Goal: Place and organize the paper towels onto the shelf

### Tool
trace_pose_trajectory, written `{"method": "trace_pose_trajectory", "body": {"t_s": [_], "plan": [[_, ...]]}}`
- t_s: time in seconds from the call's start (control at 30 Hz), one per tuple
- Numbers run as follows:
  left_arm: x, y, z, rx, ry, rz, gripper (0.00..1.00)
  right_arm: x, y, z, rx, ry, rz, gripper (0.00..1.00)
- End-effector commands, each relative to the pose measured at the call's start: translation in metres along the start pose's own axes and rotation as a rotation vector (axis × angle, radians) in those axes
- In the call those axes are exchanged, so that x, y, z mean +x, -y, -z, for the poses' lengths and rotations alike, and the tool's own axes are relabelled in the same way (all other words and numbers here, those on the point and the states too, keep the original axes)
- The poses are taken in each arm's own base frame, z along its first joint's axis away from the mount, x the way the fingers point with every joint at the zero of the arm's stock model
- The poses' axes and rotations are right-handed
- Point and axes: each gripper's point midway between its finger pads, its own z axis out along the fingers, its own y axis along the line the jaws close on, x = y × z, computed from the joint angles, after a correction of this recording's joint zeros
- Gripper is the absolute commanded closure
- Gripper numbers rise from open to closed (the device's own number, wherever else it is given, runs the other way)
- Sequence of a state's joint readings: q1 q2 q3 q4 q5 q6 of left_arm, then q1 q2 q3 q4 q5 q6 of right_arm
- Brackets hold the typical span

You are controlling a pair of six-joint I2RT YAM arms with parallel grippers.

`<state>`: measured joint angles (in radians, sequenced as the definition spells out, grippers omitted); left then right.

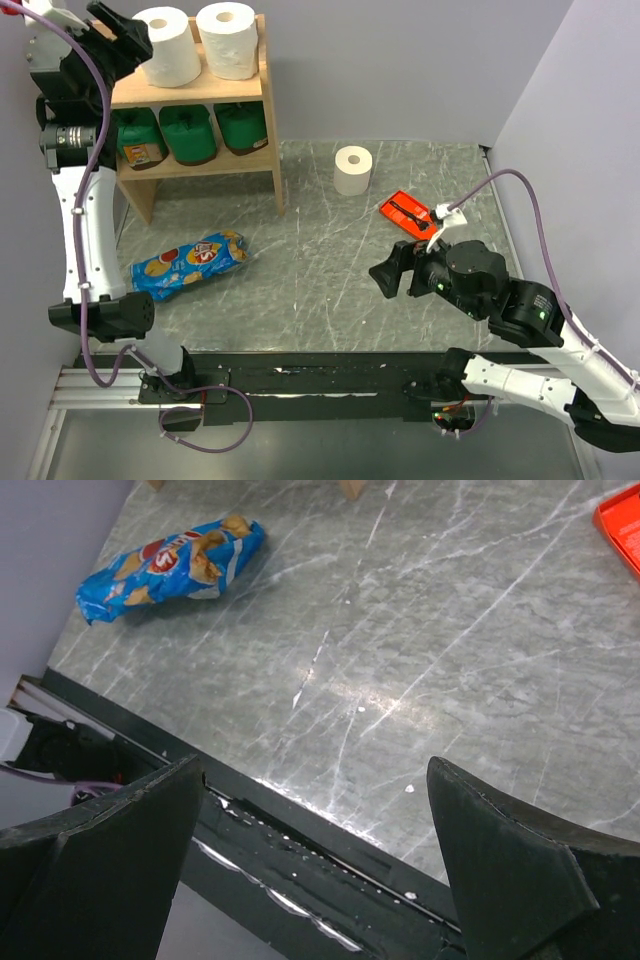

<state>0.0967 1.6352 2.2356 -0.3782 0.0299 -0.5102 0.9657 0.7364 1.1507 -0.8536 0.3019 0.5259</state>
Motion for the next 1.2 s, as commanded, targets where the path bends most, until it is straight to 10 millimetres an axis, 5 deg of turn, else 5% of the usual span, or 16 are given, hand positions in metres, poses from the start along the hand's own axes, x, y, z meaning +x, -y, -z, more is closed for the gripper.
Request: {"method": "trace_pose_trajectory", "body": {"t_s": [0.0,0.13,0.2,0.23,0.27,0.33,0.37,0.43,0.47,0.53,0.63,0.67,0.7,0.73,0.93,1.17], "plan": [[-0.018,0.008,0.028,0.01,0.035,-0.042,0.2,-0.027,-0.015,0.005,-0.051,0.069,-0.011,0.0],[0.001,0.003,0.05,-0.006,-0.051,-0.039,0.21,-0.037,-0.022,-0.011,-0.052,0.114,0.013,0.01],[0.036,-0.007,0.059,-0.003,-0.136,-0.027,0.19,-0.051,-0.018,-0.017,0.002,0.16,0.023,0.0],[0.025,0.013,0.081,0.087,-0.112,-0.044,0.13,-0.064,-0.02,-0.022,0.026,0.189,0.032,0.0],[0.048,0.002,0.088,0.078,-0.161,-0.061,0.11,-0.072,-0.018,-0.025,0.054,0.215,0.039,0.0],[0.037,0.015,0.126,0.13,-0.13,-0.09,0.05,-0.095,-0.016,-0.036,0.106,0.273,0.054,0.0],[0.057,0.011,0.137,0.151,-0.186,-0.111,0.03,-0.1,-0.015,-0.041,0.118,0.281,0.051,0.0],[0.053,0.021,0.176,0.2,-0.174,-0.131,0.03,-0.108,-0.01,-0.058,0.136,0.272,0.04,0.0],[0.078,0.015,0.188,0.221,-0.24,-0.141,0.04,-0.113,-0.01,-0.066,0.131,0.287,0.022,0.0],[0.079,0.02,0.222,0.248,-0.22,-0.13,0.04,-0.111,0.006,-0.091,0.159,0.258,-0.005,0.01],[0.125,0.023,0.268,0.35,-0.302,-0.043,0.04,-0.114,0.035,-0.126,0.228,0.243,-0.035,0.0],[0.16,0.016,0.277,0.365,-0.386,0.019,0.04,-0.118,0.042,-0.134,0.246,0.247,-0.045,0.0],[0.158,0.022,0.293,0.412,-0.347,0.024,0.04,-0.117,0.051,-0.152,0.275,0.224,-0.05,0.0],[0.185,0.012,0.298,0.402,-0.399,0.074,0.04,-0.12,0.068,-0.161,0.308,0.219,-0.071,0.01],[0.231,-0.01,0.314,0.408,-0.421,0.074,0.04,-0.125,0.13,-0.233,0.432,0.119,-0.192,0.0],[0.251,-0.015,0.313,0.433,-0.451,0.077,0.04,-0.132,0.198,-0.306,0.468,0.048,-0.307,0.01]]}}
